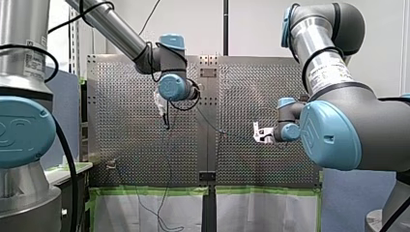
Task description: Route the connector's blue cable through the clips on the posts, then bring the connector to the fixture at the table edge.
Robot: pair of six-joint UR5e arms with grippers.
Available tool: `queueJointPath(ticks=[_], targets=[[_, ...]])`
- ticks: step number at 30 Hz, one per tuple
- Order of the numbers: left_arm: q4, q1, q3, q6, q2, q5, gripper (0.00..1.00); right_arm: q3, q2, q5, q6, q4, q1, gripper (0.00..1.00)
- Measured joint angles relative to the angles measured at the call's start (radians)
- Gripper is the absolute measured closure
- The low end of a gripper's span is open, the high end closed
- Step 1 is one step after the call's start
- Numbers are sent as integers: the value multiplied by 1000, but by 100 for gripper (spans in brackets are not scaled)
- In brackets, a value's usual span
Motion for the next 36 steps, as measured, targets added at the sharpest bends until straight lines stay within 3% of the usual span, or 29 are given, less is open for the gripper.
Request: queueJointPath(ticks=[19,27,30,36], targets=[[2,7,-156,0,154,1,0,-1,-27,32,-5,19,-4,99],[2,8,-215,1,156,2,0,0,-67,53,-8,42,-8,99],[2,8,-239,6,137,1,0,6,-91,69,7,56,-7,99],[8,8,-293,14,95,-1,0,21,-145,121,55,81,-8,99]])
